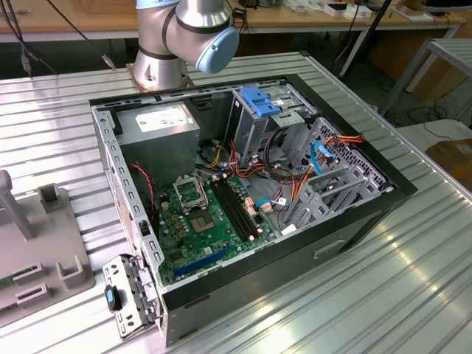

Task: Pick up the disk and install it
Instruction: 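Pick up the disk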

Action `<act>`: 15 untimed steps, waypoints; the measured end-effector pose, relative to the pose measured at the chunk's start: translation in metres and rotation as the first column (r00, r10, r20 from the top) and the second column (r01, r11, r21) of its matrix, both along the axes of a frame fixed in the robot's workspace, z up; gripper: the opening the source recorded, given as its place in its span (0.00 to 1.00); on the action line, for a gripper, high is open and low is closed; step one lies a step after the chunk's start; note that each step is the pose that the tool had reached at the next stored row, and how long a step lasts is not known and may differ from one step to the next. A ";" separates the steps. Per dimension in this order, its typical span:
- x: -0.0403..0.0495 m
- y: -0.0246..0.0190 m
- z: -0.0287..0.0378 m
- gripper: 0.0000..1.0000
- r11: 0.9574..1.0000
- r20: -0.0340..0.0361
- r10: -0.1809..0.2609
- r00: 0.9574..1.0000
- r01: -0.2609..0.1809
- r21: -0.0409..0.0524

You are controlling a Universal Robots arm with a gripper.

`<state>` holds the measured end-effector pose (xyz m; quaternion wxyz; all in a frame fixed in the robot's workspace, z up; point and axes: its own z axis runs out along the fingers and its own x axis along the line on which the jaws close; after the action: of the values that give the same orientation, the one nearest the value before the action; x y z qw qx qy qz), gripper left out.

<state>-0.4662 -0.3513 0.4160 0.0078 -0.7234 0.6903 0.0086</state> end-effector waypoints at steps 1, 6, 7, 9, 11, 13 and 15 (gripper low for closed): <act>0.0000 0.0000 0.0014 0.37 1.000 0.000 0.000 1.000 0.000 0.000; 0.0000 0.0000 0.0109 0.37 1.000 0.000 0.000 1.000 0.000 0.000; 0.0000 0.0000 0.0139 0.37 1.000 0.000 0.000 1.000 0.000 0.000; 0.0000 0.0000 0.0180 0.37 1.000 0.000 0.000 1.000 0.000 0.000; 0.0000 0.0000 0.0233 0.37 1.000 0.000 0.000 1.000 0.000 0.000; 0.0000 0.0000 0.0283 0.37 1.000 0.000 0.000 1.000 0.000 0.000; 0.0000 0.0000 0.0332 0.37 1.000 0.000 0.000 1.000 0.000 0.000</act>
<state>-0.4662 -0.3513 0.4492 0.0078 -0.7234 0.6903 0.0086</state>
